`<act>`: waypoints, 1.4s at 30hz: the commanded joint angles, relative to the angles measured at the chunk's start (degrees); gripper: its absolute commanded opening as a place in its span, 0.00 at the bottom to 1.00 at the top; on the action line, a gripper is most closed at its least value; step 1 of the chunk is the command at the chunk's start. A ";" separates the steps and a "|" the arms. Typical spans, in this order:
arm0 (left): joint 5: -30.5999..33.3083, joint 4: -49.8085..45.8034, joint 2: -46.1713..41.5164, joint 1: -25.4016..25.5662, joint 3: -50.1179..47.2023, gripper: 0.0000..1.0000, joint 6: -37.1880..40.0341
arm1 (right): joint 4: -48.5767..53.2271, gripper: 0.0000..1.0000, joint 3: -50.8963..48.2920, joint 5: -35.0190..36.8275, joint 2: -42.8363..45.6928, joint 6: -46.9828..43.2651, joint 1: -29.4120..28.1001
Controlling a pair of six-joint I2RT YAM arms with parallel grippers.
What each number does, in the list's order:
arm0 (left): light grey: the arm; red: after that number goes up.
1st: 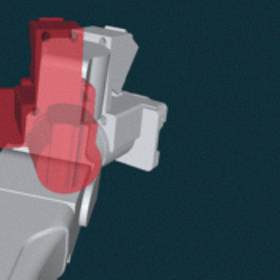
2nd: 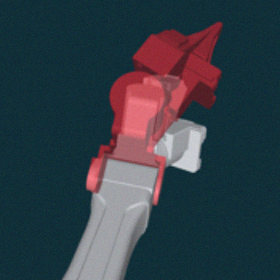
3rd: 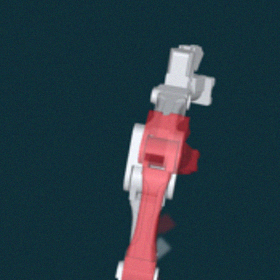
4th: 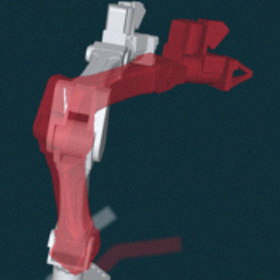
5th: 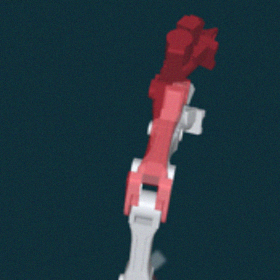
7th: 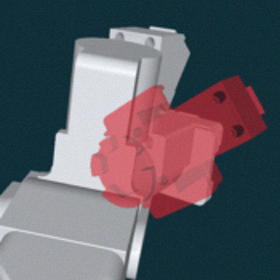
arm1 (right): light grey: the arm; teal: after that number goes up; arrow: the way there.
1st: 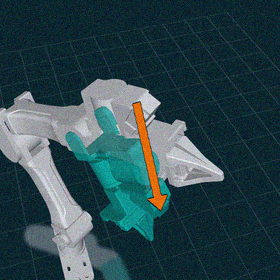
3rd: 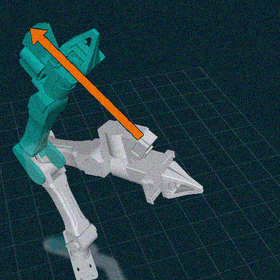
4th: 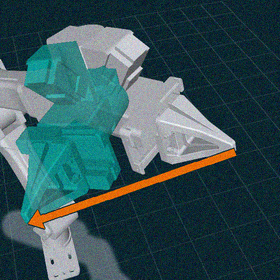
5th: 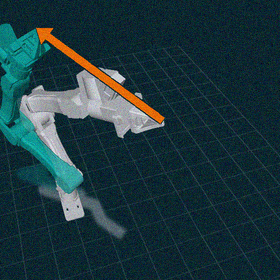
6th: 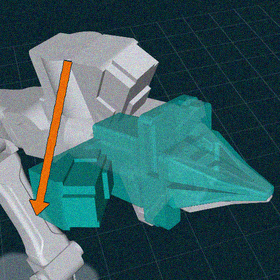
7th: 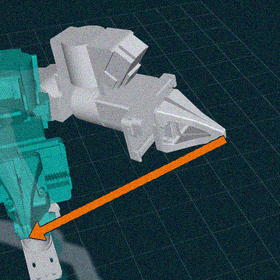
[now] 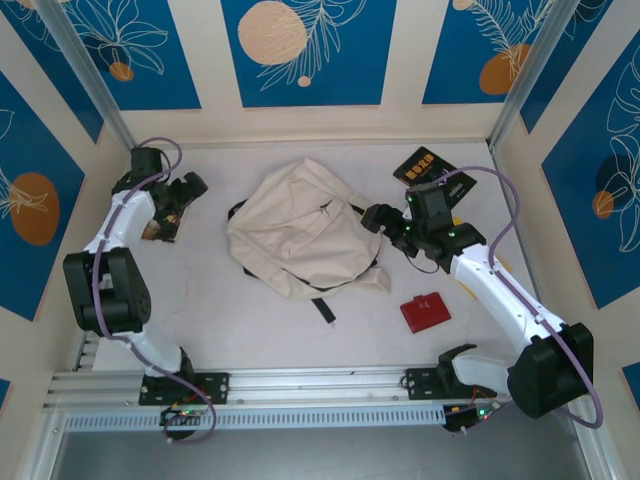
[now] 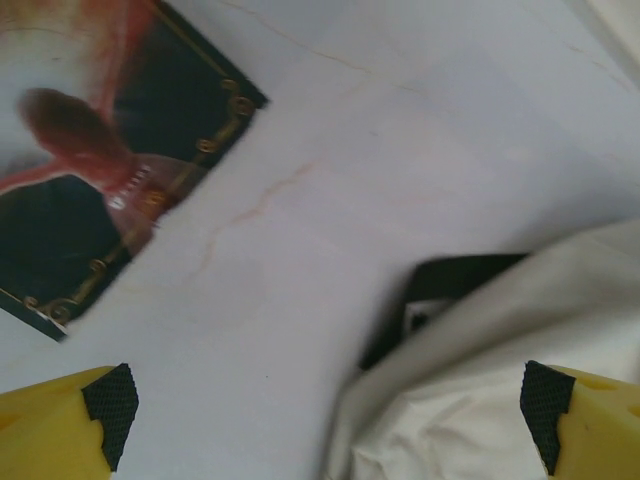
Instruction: Pack books, pencil case, and school supplies into a backpack
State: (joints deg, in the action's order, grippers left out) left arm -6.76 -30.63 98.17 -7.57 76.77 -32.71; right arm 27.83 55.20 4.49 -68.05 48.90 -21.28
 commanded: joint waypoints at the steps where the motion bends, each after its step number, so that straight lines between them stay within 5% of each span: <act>1: 2.63 1.90 5.28 -1.90 2.90 1.00 1.45 | 0.90 0.91 0.38 -0.67 0.86 1.44 -0.72; 16: -1.11 -0.42 23.22 -4.13 16.39 0.99 6.17 | 1.32 0.90 -1.54 -1.31 1.67 3.38 -1.55; 24: -4.96 -6.74 25.93 -4.06 18.15 0.98 5.36 | 2.38 0.90 -1.76 -1.06 2.33 3.88 -1.84; 29: -6.99 -12.41 21.50 -2.46 13.80 0.96 5.47 | 2.09 0.90 -1.76 -1.38 2.57 4.51 -2.00; 37: -6.42 -6.52 8.99 -0.68 -6.06 0.96 2.78 | 1.78 0.89 -0.80 -2.36 2.66 4.80 -2.83; 42: -6.94 -6.88 3.95 -0.65 -8.30 0.96 4.13 | 2.39 0.89 -0.52 -2.11 3.35 4.40 -3.07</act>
State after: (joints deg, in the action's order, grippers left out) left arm -12.27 -35.22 105.38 -8.43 69.19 -28.60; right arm 29.26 54.19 2.98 -66.30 53.12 -24.01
